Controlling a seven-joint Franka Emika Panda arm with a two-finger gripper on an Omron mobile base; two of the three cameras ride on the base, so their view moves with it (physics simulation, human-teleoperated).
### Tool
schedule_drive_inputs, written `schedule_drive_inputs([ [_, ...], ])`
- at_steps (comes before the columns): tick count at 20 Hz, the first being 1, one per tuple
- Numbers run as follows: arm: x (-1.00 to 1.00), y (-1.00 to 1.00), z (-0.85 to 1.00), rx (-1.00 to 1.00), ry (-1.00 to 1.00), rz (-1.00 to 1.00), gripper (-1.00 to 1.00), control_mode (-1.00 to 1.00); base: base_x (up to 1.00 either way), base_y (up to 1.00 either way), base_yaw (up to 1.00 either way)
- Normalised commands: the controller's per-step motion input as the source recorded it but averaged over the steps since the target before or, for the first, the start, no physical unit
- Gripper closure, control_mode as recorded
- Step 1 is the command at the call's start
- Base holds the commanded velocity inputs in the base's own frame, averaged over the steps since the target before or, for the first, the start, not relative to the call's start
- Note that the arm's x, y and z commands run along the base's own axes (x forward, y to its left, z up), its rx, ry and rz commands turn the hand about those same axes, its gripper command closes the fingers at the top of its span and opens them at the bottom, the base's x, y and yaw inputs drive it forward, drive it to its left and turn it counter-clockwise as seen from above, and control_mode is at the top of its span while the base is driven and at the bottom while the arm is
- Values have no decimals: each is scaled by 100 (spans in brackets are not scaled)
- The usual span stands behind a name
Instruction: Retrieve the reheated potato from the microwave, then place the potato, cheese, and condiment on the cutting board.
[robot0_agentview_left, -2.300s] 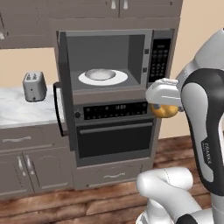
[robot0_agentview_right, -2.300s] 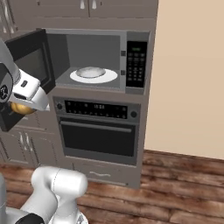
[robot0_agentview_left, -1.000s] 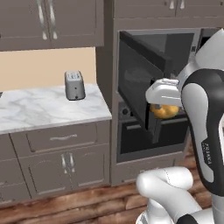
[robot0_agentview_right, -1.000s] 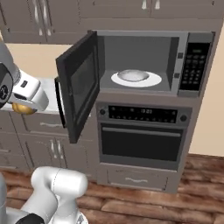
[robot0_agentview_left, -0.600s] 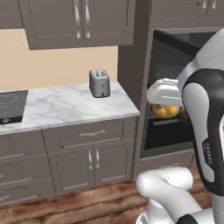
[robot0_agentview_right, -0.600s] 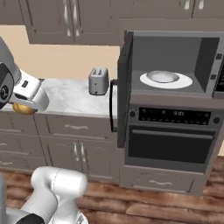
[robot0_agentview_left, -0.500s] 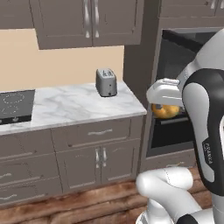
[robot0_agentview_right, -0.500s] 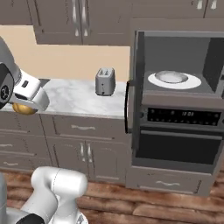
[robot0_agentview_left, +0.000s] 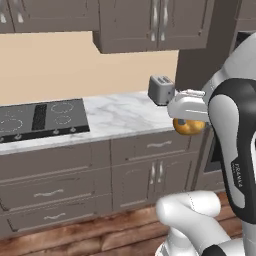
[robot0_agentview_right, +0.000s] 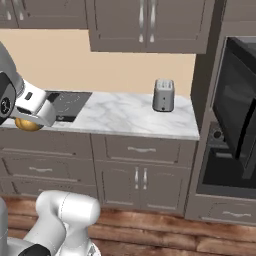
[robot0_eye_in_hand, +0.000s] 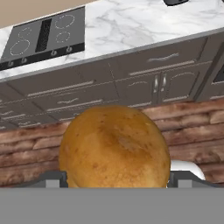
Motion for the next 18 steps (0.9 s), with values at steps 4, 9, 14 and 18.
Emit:
schedule_drive_inputs([
  [4, 0, 0, 0, 0, 0, 0, 100, 100, 0, 100, 0],
  [9, 0, 0, 0, 0, 0, 0, 100, 100, 0, 100, 0],
  [14, 0, 0, 0, 0, 0, 0, 100, 100, 0, 100, -1],
  [18, 0, 0, 0, 0, 0, 0, 100, 100, 0, 100, -1],
])
